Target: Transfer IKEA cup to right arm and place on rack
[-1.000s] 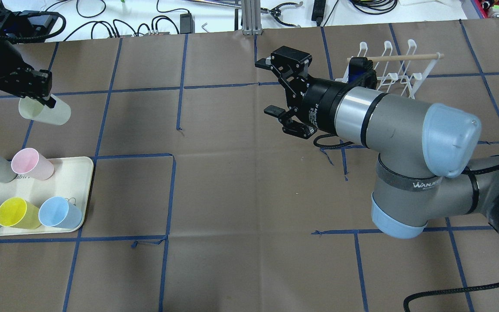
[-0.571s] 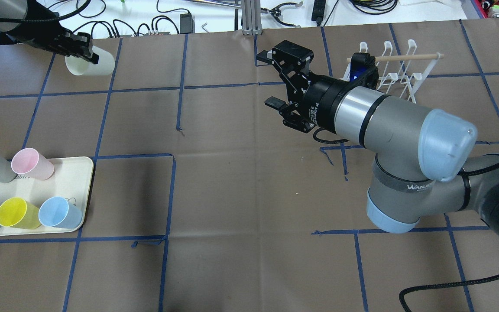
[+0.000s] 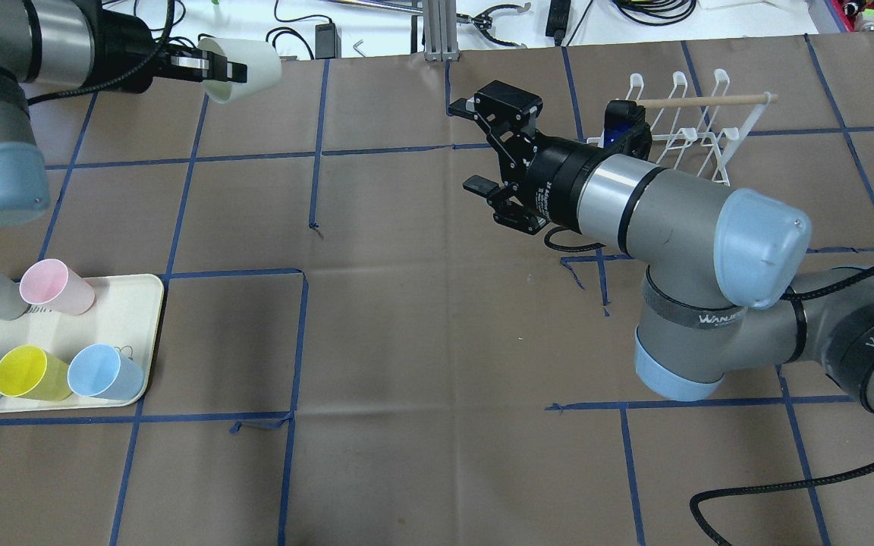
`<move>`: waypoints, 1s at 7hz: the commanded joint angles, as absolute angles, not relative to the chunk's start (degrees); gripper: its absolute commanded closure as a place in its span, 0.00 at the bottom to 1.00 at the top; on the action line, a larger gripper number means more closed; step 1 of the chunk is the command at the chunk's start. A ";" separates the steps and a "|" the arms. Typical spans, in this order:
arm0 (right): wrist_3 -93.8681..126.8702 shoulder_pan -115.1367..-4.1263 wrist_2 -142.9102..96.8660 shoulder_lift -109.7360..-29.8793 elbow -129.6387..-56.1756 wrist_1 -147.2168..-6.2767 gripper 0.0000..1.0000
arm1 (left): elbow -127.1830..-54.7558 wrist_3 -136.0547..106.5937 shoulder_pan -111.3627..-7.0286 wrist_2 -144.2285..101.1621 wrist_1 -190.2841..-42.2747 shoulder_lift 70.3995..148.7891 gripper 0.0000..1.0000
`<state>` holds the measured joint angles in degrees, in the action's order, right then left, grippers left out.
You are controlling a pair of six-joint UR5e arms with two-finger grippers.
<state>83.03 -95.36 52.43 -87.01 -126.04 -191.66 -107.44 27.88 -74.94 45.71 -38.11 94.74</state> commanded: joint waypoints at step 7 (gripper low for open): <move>83.23 -96.06 61.43 -86.92 -126.04 -190.99 0.00 | -128.41 28.65 -82.08 29.88 -3.69 93.60 1.00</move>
